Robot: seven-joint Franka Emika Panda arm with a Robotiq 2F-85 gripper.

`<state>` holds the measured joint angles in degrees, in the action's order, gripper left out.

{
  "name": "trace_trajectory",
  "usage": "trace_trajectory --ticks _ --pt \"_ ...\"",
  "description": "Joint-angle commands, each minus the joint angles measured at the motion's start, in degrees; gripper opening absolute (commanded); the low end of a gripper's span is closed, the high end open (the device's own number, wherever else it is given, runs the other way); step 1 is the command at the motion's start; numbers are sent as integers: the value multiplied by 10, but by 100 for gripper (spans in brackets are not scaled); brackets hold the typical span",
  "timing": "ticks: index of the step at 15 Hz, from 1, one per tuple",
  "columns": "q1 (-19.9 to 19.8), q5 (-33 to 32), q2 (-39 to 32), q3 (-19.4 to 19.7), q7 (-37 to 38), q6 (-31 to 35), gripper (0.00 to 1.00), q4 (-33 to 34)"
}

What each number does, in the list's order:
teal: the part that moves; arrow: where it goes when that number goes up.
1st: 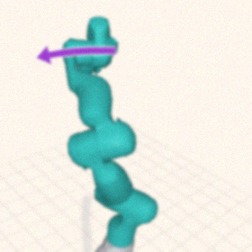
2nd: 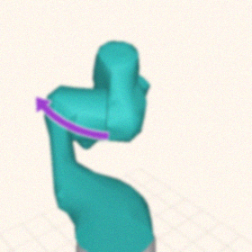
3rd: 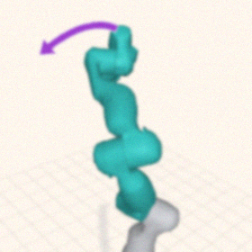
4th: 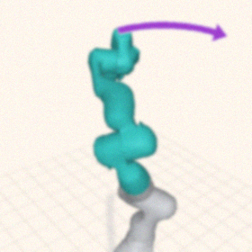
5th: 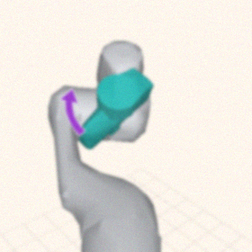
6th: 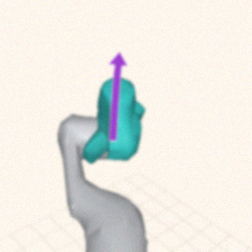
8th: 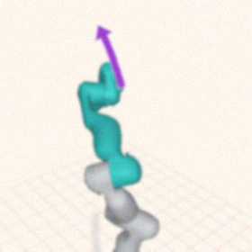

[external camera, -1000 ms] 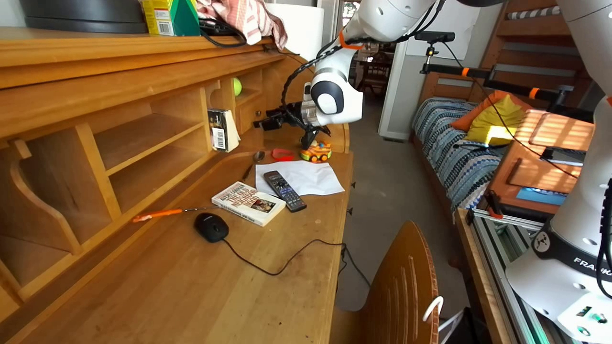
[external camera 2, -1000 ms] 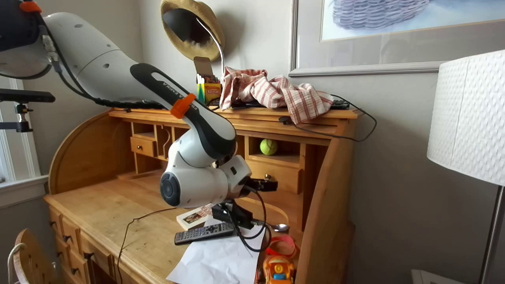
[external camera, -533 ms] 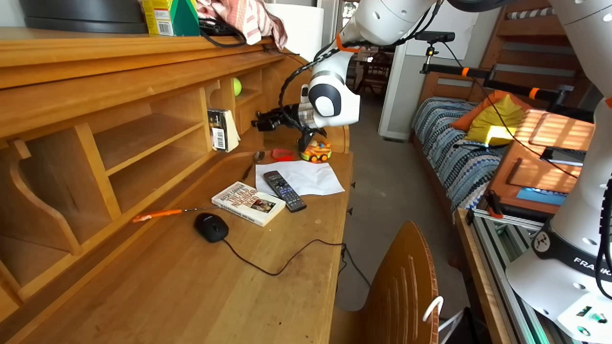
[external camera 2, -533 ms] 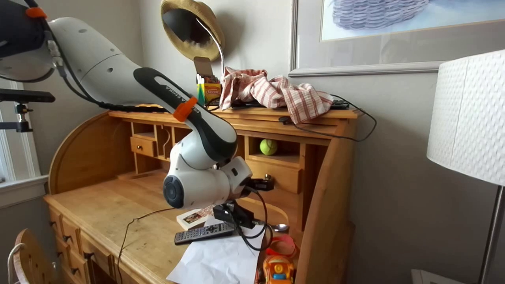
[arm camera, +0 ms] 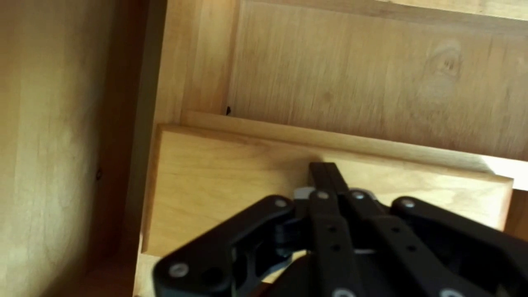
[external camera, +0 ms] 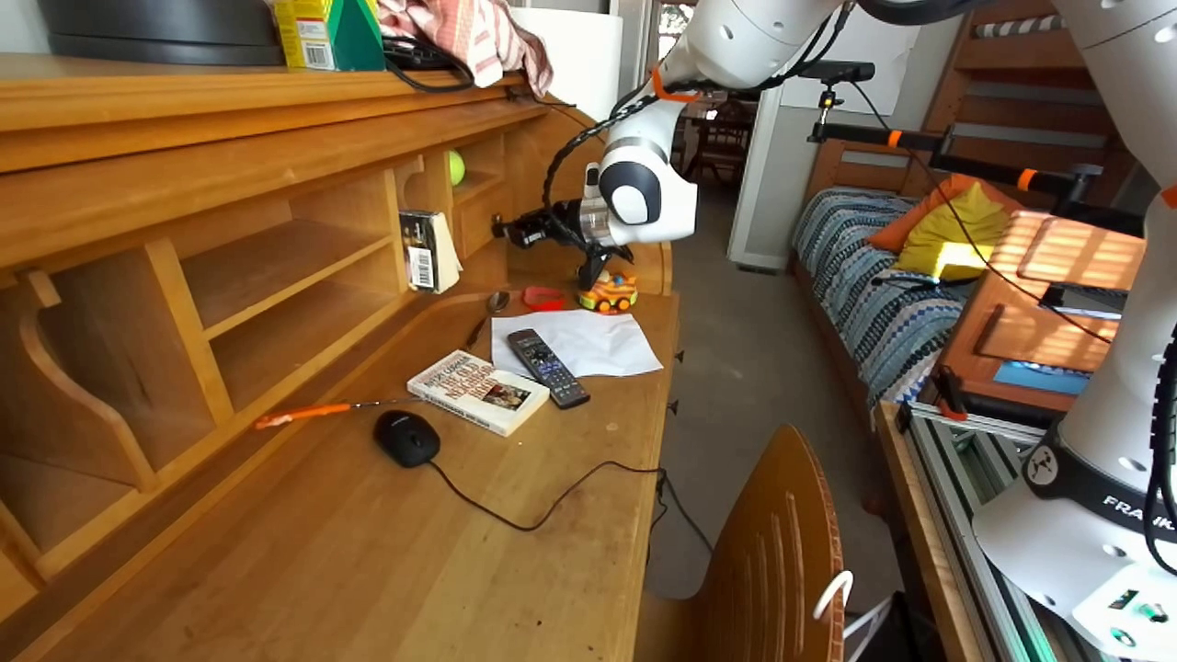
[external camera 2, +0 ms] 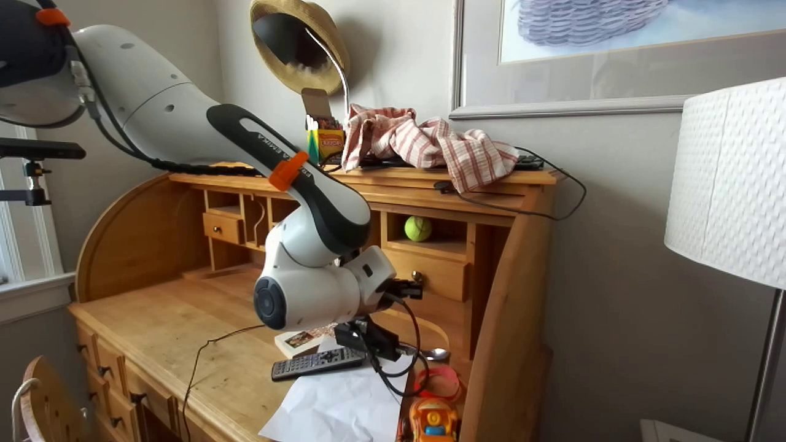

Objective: Open the right drawer

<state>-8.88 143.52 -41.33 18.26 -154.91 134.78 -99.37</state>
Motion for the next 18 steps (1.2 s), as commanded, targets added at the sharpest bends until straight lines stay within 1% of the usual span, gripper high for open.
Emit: trace_trajectory --ticks 1,6,10,11,12,13,16,18 --pt "1 9 19 0 -30 -18 0 -45" --pt "4 11 37 4 -35 -23 0 -94" --pt "4 13 53 7 -29 -19 0 -109" --pt "2 13 56 10 -30 -21 12 -109" --pt "0 13 59 12 -31 -21 27 -107" --pt "-2 12 63 16 -33 -25 32 -103" --pt "-15 11 70 30 -31 -32 56 -78" --pt "-23 11 72 34 -33 -40 70 -66"
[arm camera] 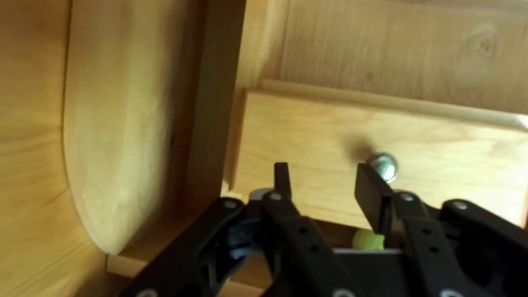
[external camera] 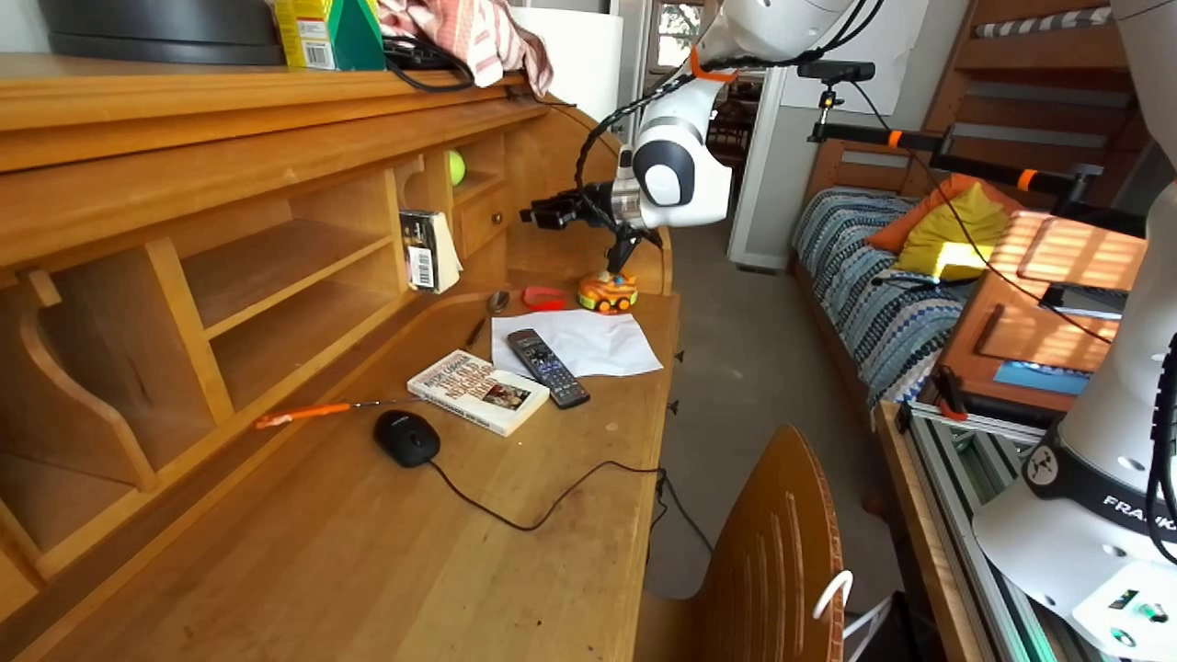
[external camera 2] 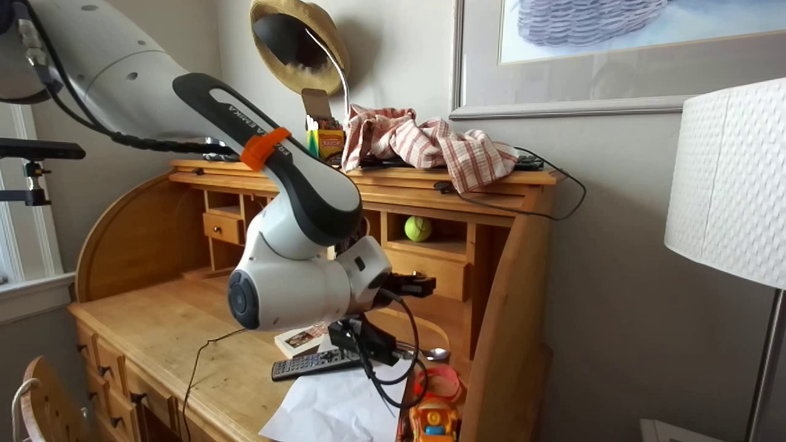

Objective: Open the right drawer

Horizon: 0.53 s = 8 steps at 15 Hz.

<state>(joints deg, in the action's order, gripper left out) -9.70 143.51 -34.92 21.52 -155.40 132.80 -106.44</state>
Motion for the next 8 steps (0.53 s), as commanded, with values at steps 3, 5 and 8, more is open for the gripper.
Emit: trace_trajectory --ticks 3,5,8 --pt "-17 11 6 1 -30 -12 94 11" --pt "2 14 1 18 -25 -17 100 6" --pt "8 14 -6 13 -25 -27 100 1"
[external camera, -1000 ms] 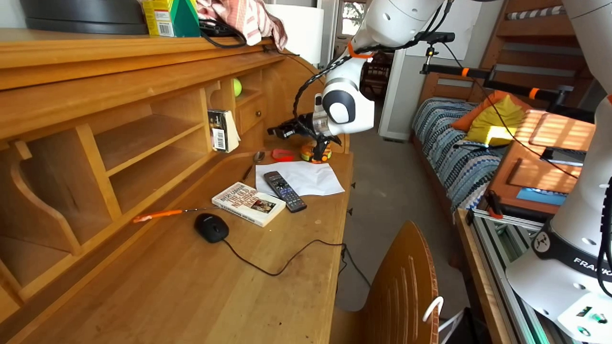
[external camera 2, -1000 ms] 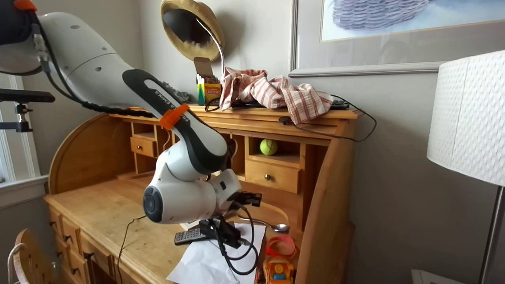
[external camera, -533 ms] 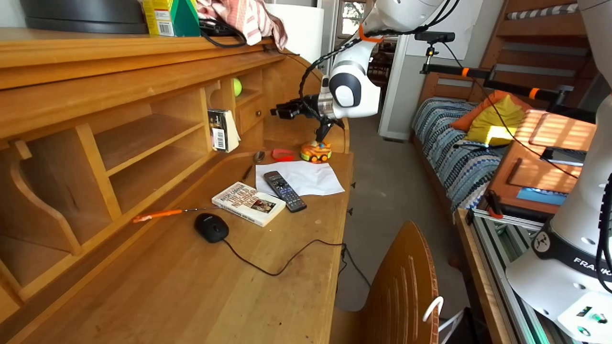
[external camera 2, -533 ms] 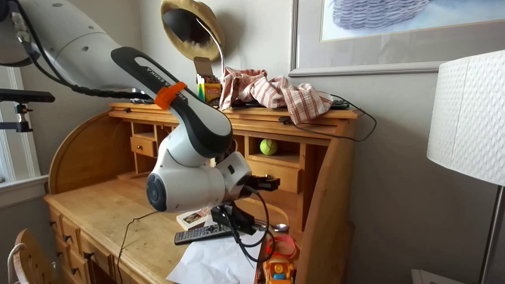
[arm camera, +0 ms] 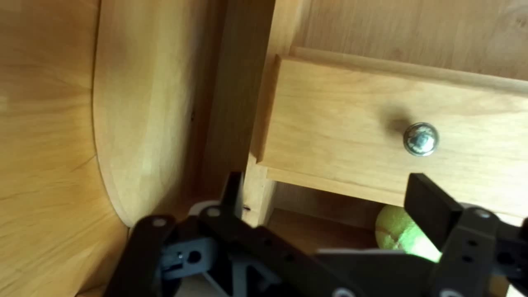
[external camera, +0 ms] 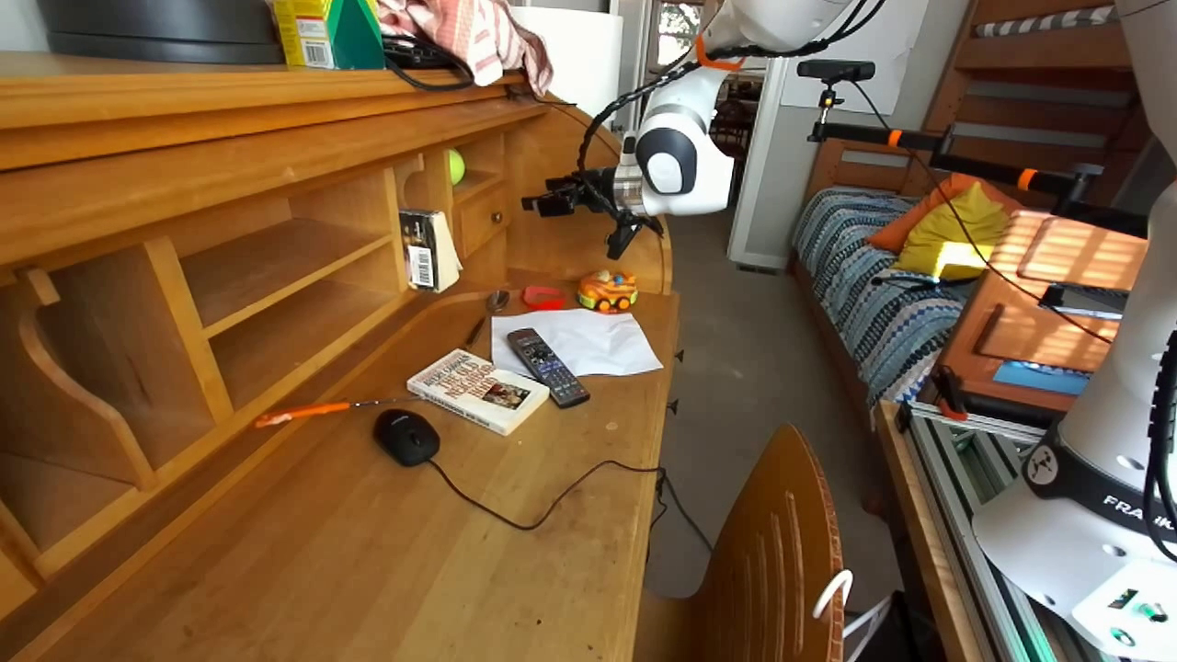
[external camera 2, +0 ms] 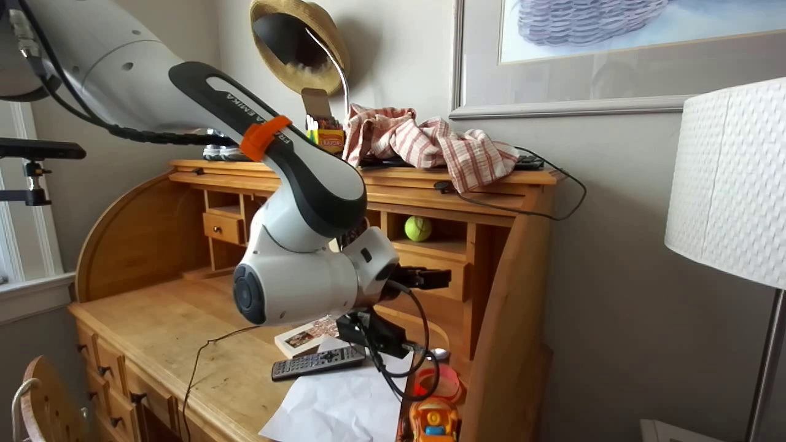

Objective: Open the right drawer

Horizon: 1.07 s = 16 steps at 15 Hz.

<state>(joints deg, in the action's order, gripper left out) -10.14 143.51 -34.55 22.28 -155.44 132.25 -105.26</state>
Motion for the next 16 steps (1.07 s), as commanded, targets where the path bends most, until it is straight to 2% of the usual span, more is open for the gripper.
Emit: trace_trajectory --ticks 1,9,12,16 --pt "19 14 -16 3 -25 -27 100 -15" --pt "63 14 -73 6 -25 -53 100 13" --pt "61 14 -75 2 -25 -57 100 25" --pt "34 10 -72 -18 -25 -41 100 41"
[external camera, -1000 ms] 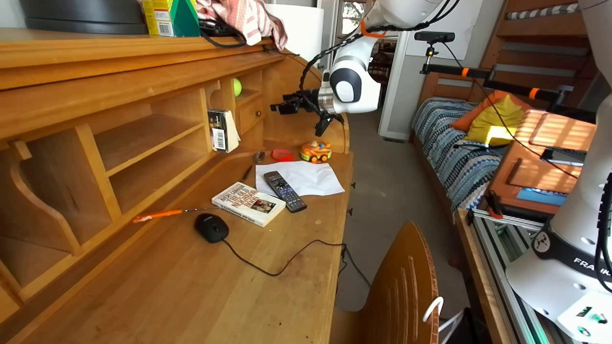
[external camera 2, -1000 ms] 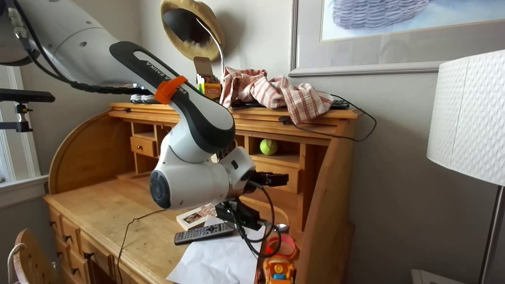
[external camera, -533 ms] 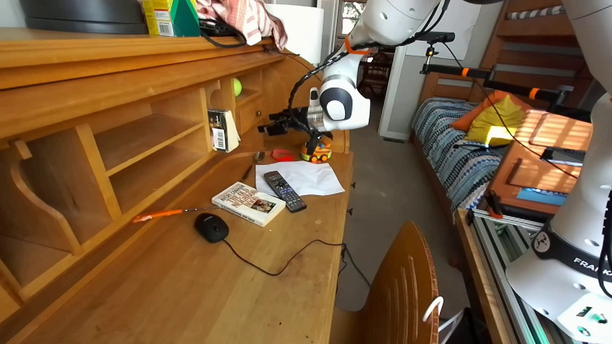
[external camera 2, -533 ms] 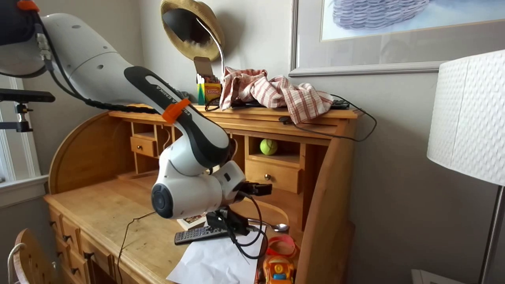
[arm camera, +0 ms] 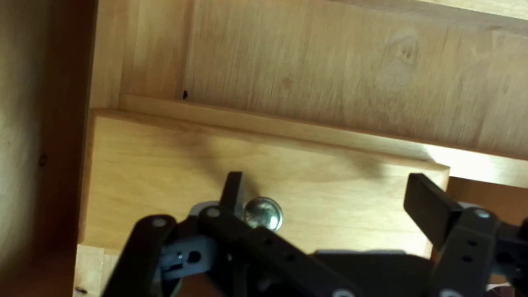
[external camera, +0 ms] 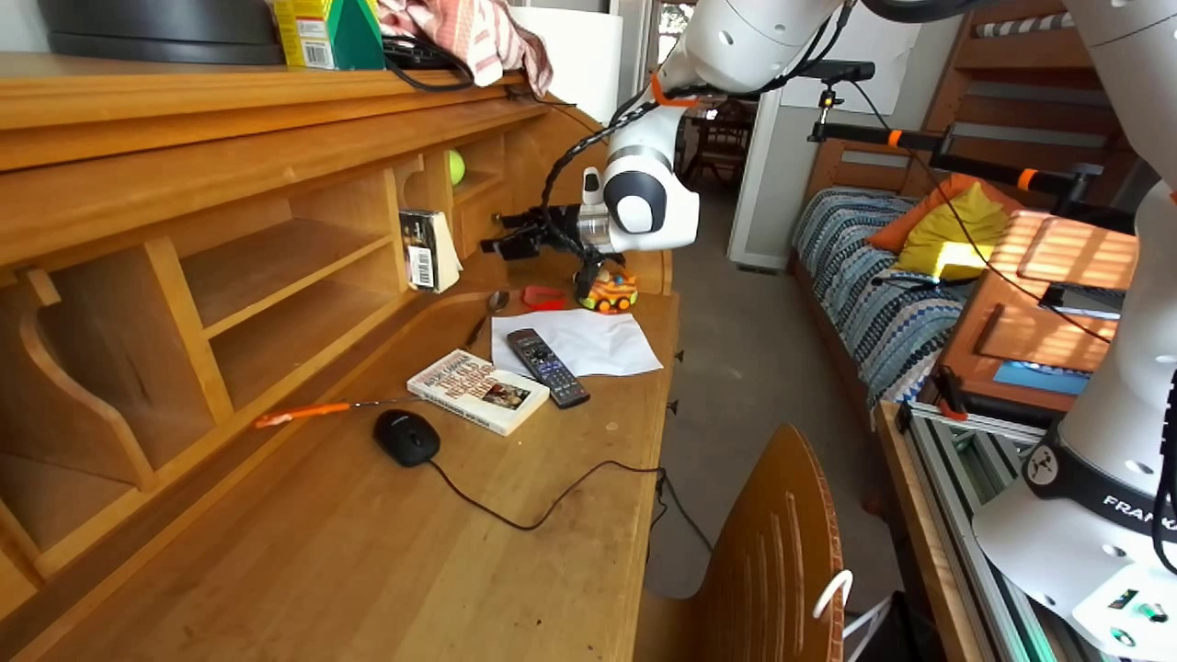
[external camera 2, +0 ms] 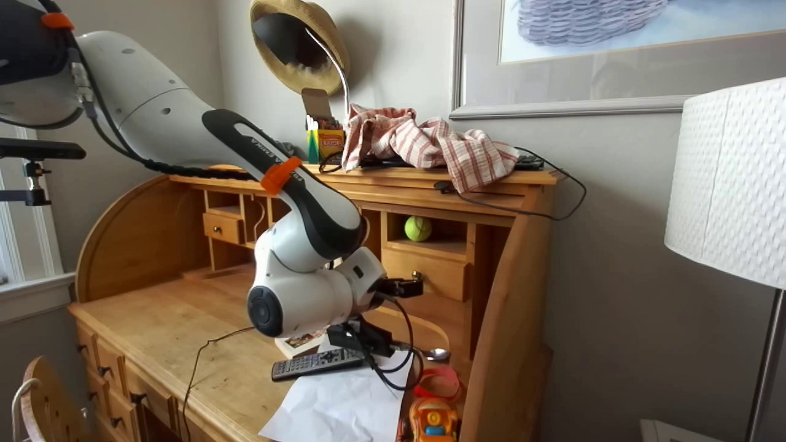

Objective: Open the right drawer

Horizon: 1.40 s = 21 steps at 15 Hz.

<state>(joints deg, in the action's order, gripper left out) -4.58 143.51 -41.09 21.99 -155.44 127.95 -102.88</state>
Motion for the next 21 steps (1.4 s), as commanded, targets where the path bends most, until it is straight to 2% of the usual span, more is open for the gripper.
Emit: trace_trajectory --ticks 1,5,7,9,11,12,15,16,17,18,19,21 --pt "-25 11 -6 -17 -25 3 100 20" --pt "-38 11 -8 -23 -25 3 100 33" --pt "-42 10 -8 -25 -25 2 73 37" --pt "-43 10 -10 -26 -25 4 56 40" --pt "-31 17 -12 -16 -25 0 43 35" --pt "-43 8 -10 -26 -24 5 34 38" --pt "-46 11 -11 -26 -25 7 12 39" --pt "-26 25 -15 -9 -25 -1 3 32" --pt "-59 1 -7 -38 -25 11 5 39" --pt "-36 18 -12 -17 -25 2 7 33" --pt "-47 10 -10 -28 -25 6 7 36" --pt "-35 14 -3 -16 -25 2 6 20"
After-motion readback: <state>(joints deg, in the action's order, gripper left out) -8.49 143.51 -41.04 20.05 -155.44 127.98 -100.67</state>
